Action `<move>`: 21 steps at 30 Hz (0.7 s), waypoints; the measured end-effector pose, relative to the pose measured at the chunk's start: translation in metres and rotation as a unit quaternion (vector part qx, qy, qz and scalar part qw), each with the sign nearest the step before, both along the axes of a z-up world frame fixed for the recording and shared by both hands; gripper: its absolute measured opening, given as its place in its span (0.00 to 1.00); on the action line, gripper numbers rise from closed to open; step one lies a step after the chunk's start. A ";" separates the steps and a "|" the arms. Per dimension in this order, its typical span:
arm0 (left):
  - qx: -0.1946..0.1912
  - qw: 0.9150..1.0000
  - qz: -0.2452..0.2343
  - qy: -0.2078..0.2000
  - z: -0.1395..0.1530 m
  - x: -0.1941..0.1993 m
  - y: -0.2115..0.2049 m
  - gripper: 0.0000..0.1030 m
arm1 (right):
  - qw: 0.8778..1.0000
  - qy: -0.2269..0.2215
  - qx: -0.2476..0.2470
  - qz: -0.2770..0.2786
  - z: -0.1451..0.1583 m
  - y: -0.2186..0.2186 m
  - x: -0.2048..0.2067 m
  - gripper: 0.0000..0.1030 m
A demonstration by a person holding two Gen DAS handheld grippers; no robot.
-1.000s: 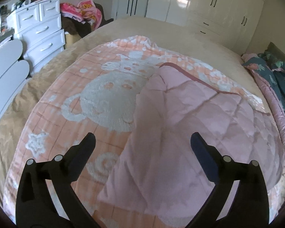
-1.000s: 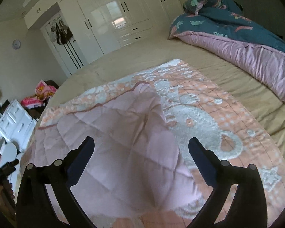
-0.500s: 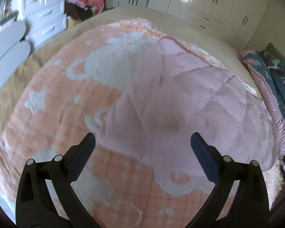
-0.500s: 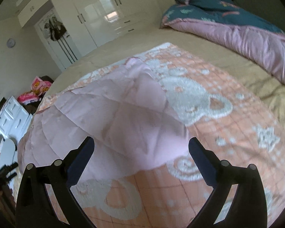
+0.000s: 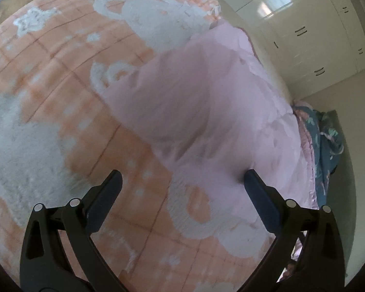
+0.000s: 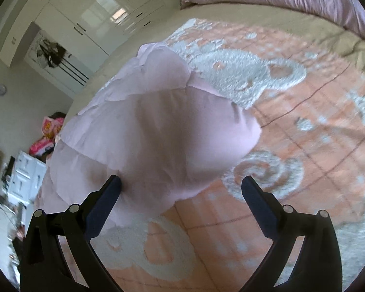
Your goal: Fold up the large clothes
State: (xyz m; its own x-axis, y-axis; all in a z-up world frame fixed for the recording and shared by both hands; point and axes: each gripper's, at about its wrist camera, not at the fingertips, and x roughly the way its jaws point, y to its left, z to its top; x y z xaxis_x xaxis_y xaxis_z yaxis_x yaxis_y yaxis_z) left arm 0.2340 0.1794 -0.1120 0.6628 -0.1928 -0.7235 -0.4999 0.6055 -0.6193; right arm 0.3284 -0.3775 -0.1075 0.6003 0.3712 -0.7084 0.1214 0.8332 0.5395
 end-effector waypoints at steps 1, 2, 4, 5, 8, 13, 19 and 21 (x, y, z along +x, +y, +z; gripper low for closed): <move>-0.001 1.000 0.001 -0.005 0.000 0.005 0.000 0.91 | 1.000 0.001 0.009 -0.001 -0.002 0.000 0.002 0.96; -0.006 1.000 0.004 -0.010 0.000 0.009 0.001 0.91 | 1.000 0.001 0.021 -0.001 -0.004 0.001 0.007 0.96; -0.016 1.000 0.007 -0.017 -0.001 0.017 0.001 0.91 | 1.000 0.003 0.030 0.000 -0.007 0.004 0.016 0.96; -0.016 1.000 0.008 -0.019 -0.001 0.021 0.002 0.91 | 0.999 0.003 0.034 0.001 -0.008 0.005 0.019 0.96; -0.014 1.000 0.015 -0.024 -0.003 0.035 0.002 0.91 | 0.999 0.006 0.051 0.003 -0.013 0.007 0.030 0.96; -0.021 0.999 0.030 -0.027 -0.013 0.050 0.004 0.92 | 0.996 -0.001 0.086 -0.001 -0.025 0.007 0.044 0.96; -0.007 0.999 0.038 -0.038 -0.016 0.061 0.003 0.92 | 0.997 -0.021 0.077 -0.003 -0.028 0.013 0.055 0.96; -0.004 0.998 0.040 -0.042 -0.015 0.061 0.002 0.88 | 0.997 -0.027 0.065 -0.004 -0.026 0.015 0.058 0.96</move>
